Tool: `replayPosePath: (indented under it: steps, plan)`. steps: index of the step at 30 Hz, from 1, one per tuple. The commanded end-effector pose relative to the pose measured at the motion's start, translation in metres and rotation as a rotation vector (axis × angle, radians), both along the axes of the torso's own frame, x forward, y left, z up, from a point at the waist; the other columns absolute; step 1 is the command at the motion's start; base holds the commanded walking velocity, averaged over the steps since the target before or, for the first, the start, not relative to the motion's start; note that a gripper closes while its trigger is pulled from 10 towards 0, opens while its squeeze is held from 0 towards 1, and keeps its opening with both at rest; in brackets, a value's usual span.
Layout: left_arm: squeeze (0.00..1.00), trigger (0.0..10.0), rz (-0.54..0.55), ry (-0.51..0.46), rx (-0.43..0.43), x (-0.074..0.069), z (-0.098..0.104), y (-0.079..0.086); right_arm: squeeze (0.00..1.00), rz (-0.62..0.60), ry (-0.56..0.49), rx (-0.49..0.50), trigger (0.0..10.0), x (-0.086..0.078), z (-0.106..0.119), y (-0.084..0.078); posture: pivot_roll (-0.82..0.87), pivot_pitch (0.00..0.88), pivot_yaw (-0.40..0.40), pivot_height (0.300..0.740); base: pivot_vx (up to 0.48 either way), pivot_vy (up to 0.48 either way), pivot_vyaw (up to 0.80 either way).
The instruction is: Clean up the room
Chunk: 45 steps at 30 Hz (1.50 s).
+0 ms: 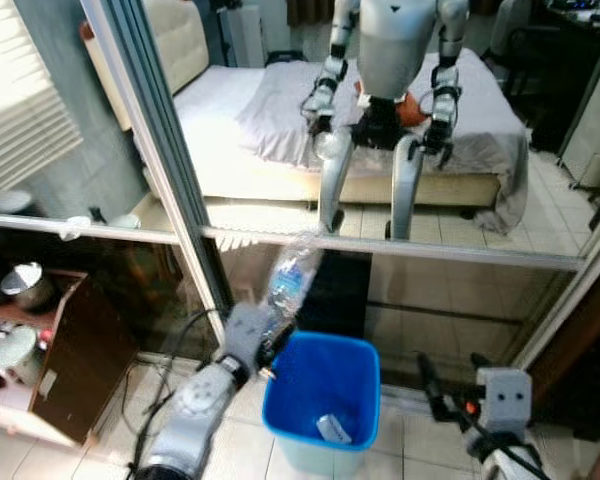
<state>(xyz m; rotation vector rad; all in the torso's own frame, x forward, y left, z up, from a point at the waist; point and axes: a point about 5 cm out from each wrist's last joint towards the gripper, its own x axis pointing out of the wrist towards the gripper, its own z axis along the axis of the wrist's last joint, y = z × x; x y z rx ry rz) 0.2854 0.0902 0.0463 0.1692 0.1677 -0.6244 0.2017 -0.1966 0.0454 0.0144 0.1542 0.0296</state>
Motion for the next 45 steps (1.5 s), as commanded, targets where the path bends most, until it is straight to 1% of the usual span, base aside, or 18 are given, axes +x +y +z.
replayPosePath:
  steps: [1, 3, 4, 5, 8, 9, 14, 18, 21, 25, 29, 31, 33, 38, 39, 40, 41, 45]
  plan:
    - [0.0, 10.0, -0.022, -0.032, 0.041, 0.008, 0.003, -0.003, 0.0, 0.023, -0.016, 0.016, 10.0, 0.003, 0.004, 0.008, -0.09, 0.0, 0.051, 0.74, 0.0, 0.0, 0.0]
    - [0.0, 10.0, -0.102, -0.012, 0.106, 0.016, 0.001, -0.026, 0.0, 0.056, -0.013, 0.026, 10.0, 0.003, 0.006, 0.015, -0.1, 0.0, 0.055, 0.74, 0.0, 0.0, 0.0]
    - [0.0, 10.0, -0.128, 0.004, 0.128, 0.018, -0.001, -0.034, 0.0, 0.068, -0.012, 0.028, 10.0, 0.002, 0.006, 0.017, -0.1, 0.0, 0.056, 0.74, 0.0, 0.0, 0.0]
    - [0.0, 10.0, -0.128, 0.004, 0.128, 0.018, -0.001, -0.034, 0.0, 0.068, -0.012, 0.028, 10.0, 0.002, 0.006, 0.017, -0.1, 0.0, 0.056, 0.74, 0.0, 0.0, 0.0]
    - [0.0, 10.0, -0.211, 0.002, 0.216, 0.02, 0.0, -0.063, 0.0, 0.099, 0.015, 0.031, 10.0, -0.008, 0.003, 0.025, -0.14, 0.0, 0.071, 0.74, 0.0, 0.0, 0.0]
    - [0.0, 10.0, -0.211, 0.002, 0.216, 0.02, 0.0, -0.063, 0.0, 0.099, 0.015, 0.031, 10.0, -0.008, 0.003, 0.025, -0.14, 0.0, 0.071, 0.74, 0.0, 0.0, 0.0]
    - [0.0, 10.0, -0.284, 0.004, 0.195, 0.018, 0.01, -0.099, 0.0, 0.082, 0.025, 0.028, 10.0, -0.021, 0.003, 0.027, -0.18, 0.0, 0.105, 0.74, 0.0, 0.0, 0.0]
    - [0.0, 10.0, -0.275, 0.006, 0.237, 0.014, 0.007, -0.112, 0.0, 0.085, 0.035, 0.031, 10.0, -0.026, 0.003, 0.032, -0.2, 0.0, 0.122, 0.74, 0.0, 0.0, 0.0]
    - [0.0, 10.0, -0.252, 0.027, 0.246, 0.01, 0.011, -0.133, 0.0, 0.097, 0.052, 0.036, 10.0, -0.034, 0.002, 0.044, -0.25, 0.007, 0.152, 0.74, 0.0, 0.0, 0.0]
    - [0.0, 10.0, -0.155, 0.059, 0.211, 0.019, 0.021, -0.137, 0.0, 0.082, 0.045, 0.037, 10.0, -0.039, 0.006, 0.045, -0.27, 0.019, 0.162, 0.74, 0.0, 0.0, 0.0]
    - [0.0, 10.0, -0.136, 0.078, 0.195, 0.019, 0.02, -0.136, 0.0, 0.078, 0.051, 0.038, 10.0, -0.042, 0.007, 0.045, -0.28, 0.028, 0.163, 0.74, 0.0, 0.0, 0.0]
    - [0.0, 10.0, -0.153, 0.08, 0.202, 0.016, 0.018, -0.139, 0.0, 0.08, 0.057, 0.04, 10.0, -0.045, 0.007, 0.046, -0.28, 0.042, 0.155, 0.74, 0.0, 0.0, 0.0]
    - [0.0, 10.0, -0.188, 0.079, 0.238, 0.005, 0.011, -0.146, 0.0, 0.086, 0.072, 0.037, 10.0, -0.052, 0.007, 0.047, -0.28, 0.062, 0.139, 0.74, 0.0, 0.0, 0.0]
    - [0.0, 10.0, -0.174, 0.077, 0.26, -0.005, 0.006, -0.156, 0.0, 0.111, 0.1, 0.033, 10.0, -0.06, 0.009, 0.05, -0.29, 0.079, 0.121, 0.74, 0.0, 0.0, 0.0]
    - [0.27, 10.0, -0.154, 0.056, 0.249, -0.004, 0.01, -0.16, 0.0, 0.125, 0.108, 0.034, 10.0, -0.064, 0.009, 0.052, -0.3, 0.089, 0.114, 0.74, 0.0, 0.0, 0.0]
    - [0.27, 10.0, -0.154, 0.056, 0.249, -0.004, 0.01, -0.16, 0.0, 0.125, 0.108, 0.034, 10.0, -0.064, 0.009, 0.052, -0.3, 0.089, 0.114, 0.74, 0.0, 0.0, 0.0]
    - [1.0, 10.0, -0.143, 0.051, 0.241, -0.003, 0.013, -0.161, 0.0, 0.131, 0.111, 0.034, 10.0, -0.065, 0.01, 0.053, -0.3, 0.094, 0.107, 0.74, 0.0, 0.0, 0.0]
    - [1.0, 10.0, -0.122, 0.049, 0.233, -0.001, 0.017, -0.164, 0.0, 0.146, 0.122, 0.035, 10.0, -0.073, 0.012, 0.058, -0.31, 0.109, 0.115, 0.74, 0.0, 0.0, 0.0]
